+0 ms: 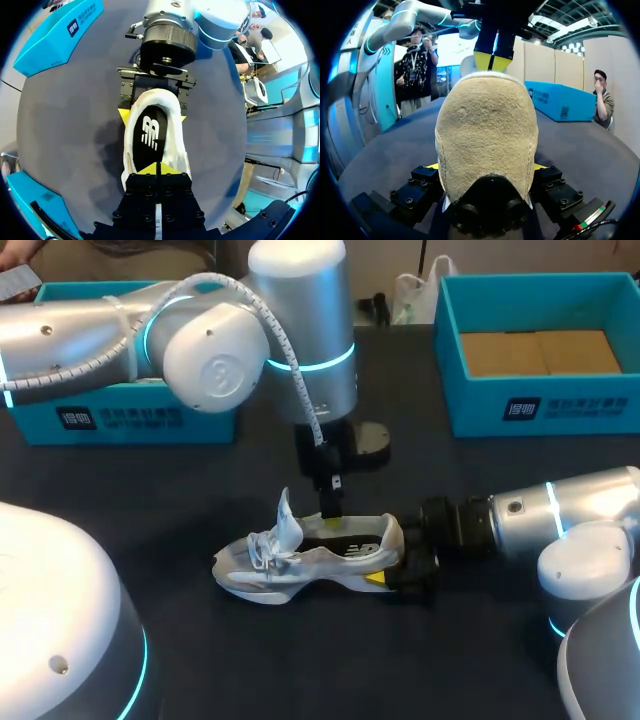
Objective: Take the shoe out of the shoebox, open the shoe tongue, remove and reinsert the insole, then place the shoe into the shoebox
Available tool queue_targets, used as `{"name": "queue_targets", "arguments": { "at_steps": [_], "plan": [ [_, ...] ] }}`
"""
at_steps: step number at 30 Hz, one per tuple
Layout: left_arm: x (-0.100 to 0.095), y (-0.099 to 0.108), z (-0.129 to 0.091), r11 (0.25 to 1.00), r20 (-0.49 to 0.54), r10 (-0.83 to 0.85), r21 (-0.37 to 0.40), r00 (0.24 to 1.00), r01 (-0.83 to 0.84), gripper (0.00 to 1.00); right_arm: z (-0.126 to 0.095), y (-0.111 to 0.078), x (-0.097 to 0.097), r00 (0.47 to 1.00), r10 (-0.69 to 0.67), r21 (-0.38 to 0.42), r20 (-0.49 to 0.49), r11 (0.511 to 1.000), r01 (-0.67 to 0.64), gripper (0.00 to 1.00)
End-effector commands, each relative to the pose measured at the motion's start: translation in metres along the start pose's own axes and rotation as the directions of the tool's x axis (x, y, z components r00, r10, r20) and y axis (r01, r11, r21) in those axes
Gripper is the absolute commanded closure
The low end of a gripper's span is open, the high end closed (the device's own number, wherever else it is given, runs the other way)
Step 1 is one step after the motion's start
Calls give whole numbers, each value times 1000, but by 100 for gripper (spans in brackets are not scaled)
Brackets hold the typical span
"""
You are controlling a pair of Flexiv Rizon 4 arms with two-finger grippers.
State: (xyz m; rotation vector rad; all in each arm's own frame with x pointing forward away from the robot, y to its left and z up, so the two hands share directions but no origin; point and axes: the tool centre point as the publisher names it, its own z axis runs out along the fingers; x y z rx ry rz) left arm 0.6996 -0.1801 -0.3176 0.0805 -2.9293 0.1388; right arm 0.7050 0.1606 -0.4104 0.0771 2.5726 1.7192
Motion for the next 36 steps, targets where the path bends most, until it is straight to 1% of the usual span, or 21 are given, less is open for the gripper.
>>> {"name": "queue_targets", "arguments": {
  "at_steps": [1,2,4,6,7,13,15,17,22,24,25,27,32,35,36],
  "plan": [
    [7,-12,19,999,36,34,21,999,-35,100,1,2,0,1000,1,6,0,1000,-1,100],
    [8,-15,23,999,25,43,20,999,-44,100,1,2,0,1000,1,6,0,1000,-1,100],
    [9,-18,30,998,39,44,43,998,-46,100,1,2,0,1000,1,6,0,1000,-1,100],
    [9,-24,37,998,30,41,39,999,-42,100,1,2,0,1000,1,6,0,1000,-1,100],
    [9,-25,40,998,56,36,48,998,-39,100,1,2,0,1000,1,6,0,1000,-1,100],
    [7,-29,47,998,71,32,54,997,-36,100,1,2,0,1000,1,6,0,1000,-1,100],
    [5,-28,52,999,62,33,40,998,-36,100,1,2,0,1000,1,6,0,1000,-1,100],
    [3,-24,58,999,67,29,26,997,-30,100,1,2,0,1000,1,6,0,1000,-1,100],
    [-10,-13,69,1000,20,8,-13,1000,-8,100,1,2,0,1000,1,6,0,1000,-1,100],
    [-12,-9,72,1000,20,5,-20,1000,-4,100,1,2,0,1000,1,6,0,1000,-1,100],
    [-12,-5,74,999,5,5,-33,1000,-5,100,1,2,0,1000,1,6,0,1000,-1,100],
    [-11,0,77,999,2,8,-44,1000,-8,100,1,2,0,1000,1,6,0,1000,-1,100],
    [1,18,79,997,-17,43,-63,999,-44,100,1,2,0,1000,1,6,0,1000,-1,100],
    [6,23,83,996,-23,52,-65,998,-54,100,1,2,0,1000,1,6,0,1000,-1,100],
    [6,24,84,997,-5,40,-59,999,-40,100,1,2,0,1000,1,6,0,1000,-1,100]
  ]
}}
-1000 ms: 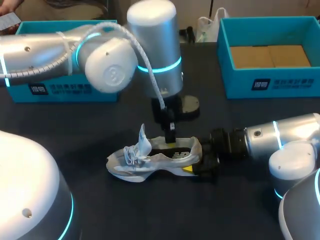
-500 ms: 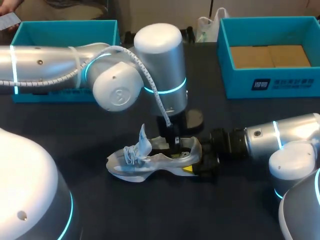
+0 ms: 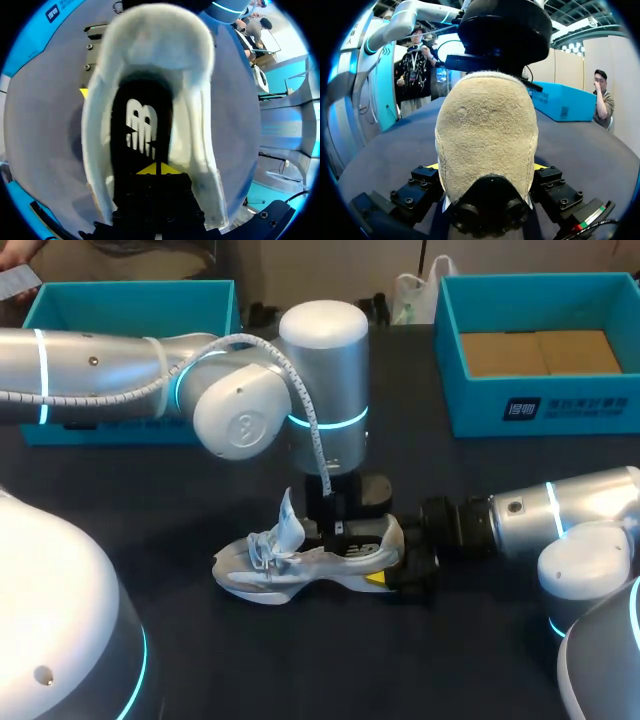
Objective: Take the shoe out of the shoebox, open the shoe tongue, remove and reinsert the insole, then place the shoe into the shoebox
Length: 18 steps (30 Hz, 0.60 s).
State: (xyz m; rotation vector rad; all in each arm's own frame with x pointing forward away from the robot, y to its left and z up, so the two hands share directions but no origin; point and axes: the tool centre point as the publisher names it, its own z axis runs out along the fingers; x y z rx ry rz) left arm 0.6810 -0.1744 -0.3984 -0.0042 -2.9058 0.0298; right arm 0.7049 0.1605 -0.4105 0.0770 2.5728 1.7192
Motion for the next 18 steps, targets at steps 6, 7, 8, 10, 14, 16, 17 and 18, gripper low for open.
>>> {"name": "queue_targets", "arguments": {
  "at_steps": [6,7,8,10,14,16,17,18],
  "plan": [
    [4,10,5,1000,2,-8,23,1000,8,87,1,2,0,1000,1,6,0,1000,-1,100],
    [5,10,4,1000,2,-7,24,1000,7,81,1,2,0,1000,1,6,0,1000,-1,100],
    [5,11,4,1000,2,-6,25,1000,6,78,1,2,0,1000,1,6,0,1000,-1,100],
    [6,10,4,1000,6,-5,27,1000,5,68,1,2,0,1000,1,6,0,1000,-1,100],
    [5,3,13,1000,49,-12,22,999,11,65,1,2,0,1000,1,6,0,1000,-1,100],
    [4,1,17,999,72,-17,32,997,15,65,1,2,0,1000,1,6,0,1000,-1,100],
    [3,-1,19,999,83,-20,41,996,16,65,1,2,0,1000,1,6,0,1000,-1,100],
    [2,-2,21,999,96,-19,51,995,15,65,1,2,0,1000,1,6,0,1000,-1,100]
  ]
}}
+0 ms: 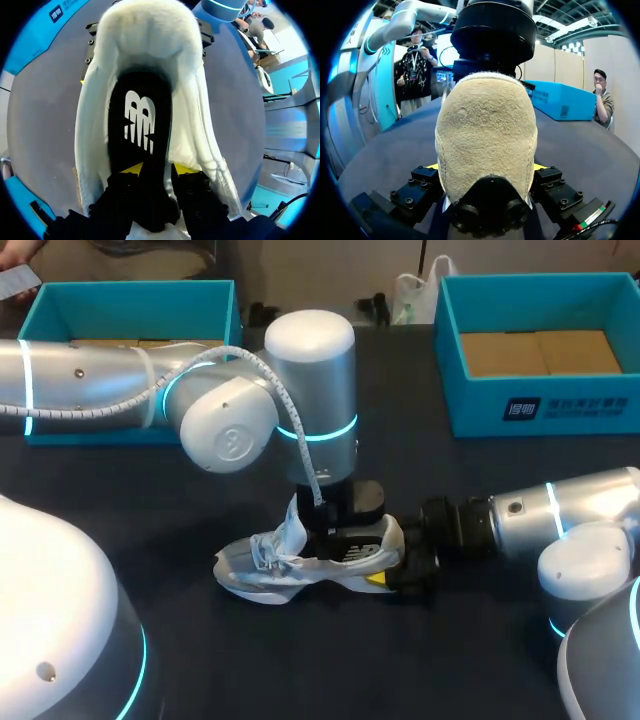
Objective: Take the shoe out of the shoebox, open the shoe tongue, remove and reinsert the insole, then place the shoe into the shoebox
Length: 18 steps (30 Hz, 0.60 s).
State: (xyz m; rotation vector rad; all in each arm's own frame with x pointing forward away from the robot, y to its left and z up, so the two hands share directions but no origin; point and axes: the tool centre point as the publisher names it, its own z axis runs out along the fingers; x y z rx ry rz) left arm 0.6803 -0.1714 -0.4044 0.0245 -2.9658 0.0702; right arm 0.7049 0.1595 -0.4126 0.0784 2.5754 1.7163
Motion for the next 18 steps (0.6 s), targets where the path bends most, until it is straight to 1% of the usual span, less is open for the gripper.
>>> {"name": "queue_targets", "arguments": {
  "at_steps": [1,3,8,18],
  "plan": [
    [2,-6,17,1000,54,-3,31,999,1,65,1,4,0,1000,0,3,0,1000,0,100],
    [2,-7,21,999,110,-10,47,994,5,66,1,4,0,1000,0,3,0,1000,0,100],
    [-5,-11,25,998,181,-33,66,983,21,68,1,4,0,1000,0,3,0,1000,0,100],
    [-30,-9,18,994,219,-93,71,971,80,71,1,4,0,1000,0,3,0,1000,0,100]
  ]
}}
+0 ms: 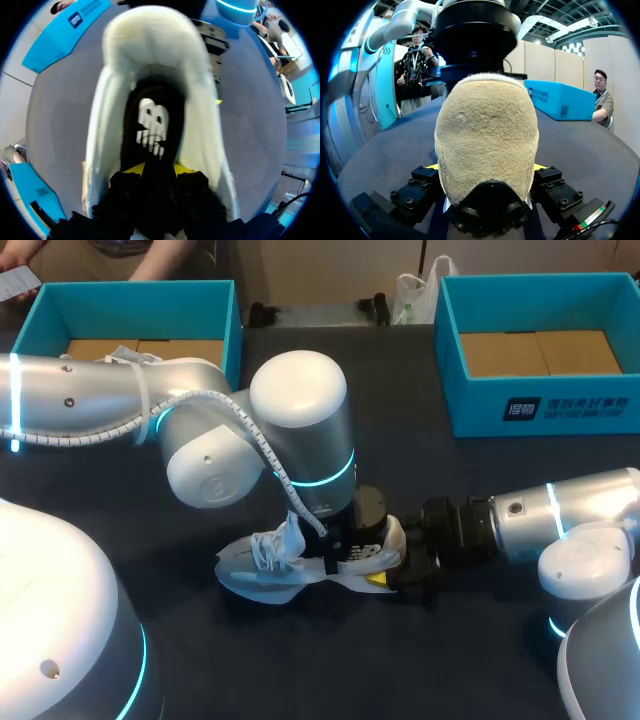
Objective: Take the shoe out of the shoebox, open the shoe tongue, remove and reinsert the insole, then place the shoe into the shoebox
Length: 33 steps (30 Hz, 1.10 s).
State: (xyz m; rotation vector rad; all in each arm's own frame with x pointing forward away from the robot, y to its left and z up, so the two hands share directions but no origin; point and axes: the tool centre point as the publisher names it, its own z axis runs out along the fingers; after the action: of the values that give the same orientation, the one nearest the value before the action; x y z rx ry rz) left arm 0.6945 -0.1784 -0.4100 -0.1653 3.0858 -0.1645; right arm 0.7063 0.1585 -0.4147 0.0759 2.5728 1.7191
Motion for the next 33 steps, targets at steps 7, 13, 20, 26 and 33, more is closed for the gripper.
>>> {"name": "queue_targets", "arguments": {
  "at_steps": [7,13,20,26,33],
  "plan": [
    [-17,-1,25,999,36,-23,-25,999,24,77,1,7,1,1000,2,6,0,1000,-2,100],
    [-24,-1,26,998,65,-56,-11,996,56,100,1,7,1,1000,2,6,0,1000,-2,100],
    [-36,2,10,996,-9,-88,18,996,88,100,1,7,1,1000,2,6,0,1000,-2,100],
    [-41,4,-7,995,-120,-83,46,989,89,100,1,7,1,1000,2,6,0,1000,-2,100],
    [-32,7,-25,996,-229,-15,84,973,35,100,1,7,1,1000,2,6,0,1000,-2,100]
  ]
}}
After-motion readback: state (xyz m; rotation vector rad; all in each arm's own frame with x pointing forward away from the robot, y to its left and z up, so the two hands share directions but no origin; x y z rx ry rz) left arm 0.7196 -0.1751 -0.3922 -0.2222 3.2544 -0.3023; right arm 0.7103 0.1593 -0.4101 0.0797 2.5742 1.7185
